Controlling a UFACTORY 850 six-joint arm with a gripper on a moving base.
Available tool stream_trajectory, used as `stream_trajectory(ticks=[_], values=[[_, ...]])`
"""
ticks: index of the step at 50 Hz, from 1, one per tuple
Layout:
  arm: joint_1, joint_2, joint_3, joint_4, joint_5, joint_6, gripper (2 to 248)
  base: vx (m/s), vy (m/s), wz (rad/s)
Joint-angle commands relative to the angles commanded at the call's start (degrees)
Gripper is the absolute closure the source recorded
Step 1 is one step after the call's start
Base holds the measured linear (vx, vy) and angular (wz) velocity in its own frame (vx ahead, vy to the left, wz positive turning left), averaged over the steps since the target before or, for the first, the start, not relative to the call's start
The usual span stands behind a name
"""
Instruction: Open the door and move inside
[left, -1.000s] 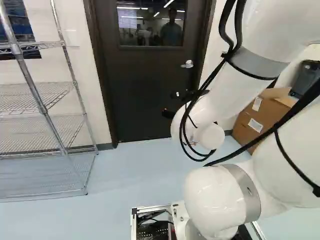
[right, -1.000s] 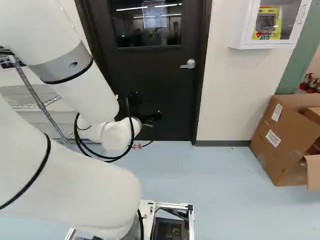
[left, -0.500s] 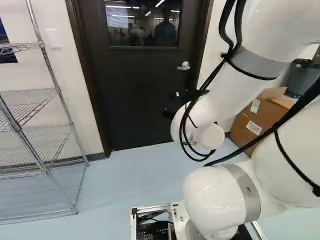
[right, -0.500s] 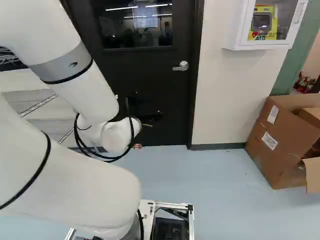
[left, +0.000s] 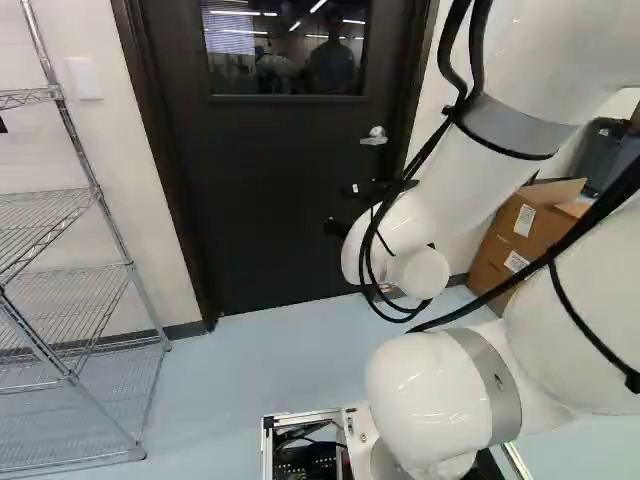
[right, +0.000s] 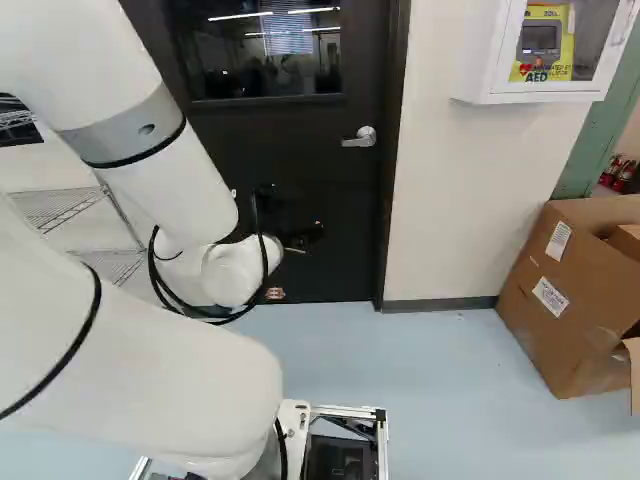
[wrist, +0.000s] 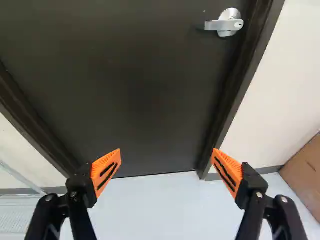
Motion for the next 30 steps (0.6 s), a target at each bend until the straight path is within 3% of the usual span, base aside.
stream_trajectory(ticks=[30], values=[[0.00, 0.00, 0.00, 0.00, 0.00, 0.00, 3, 0.168, 0.000, -0.021]])
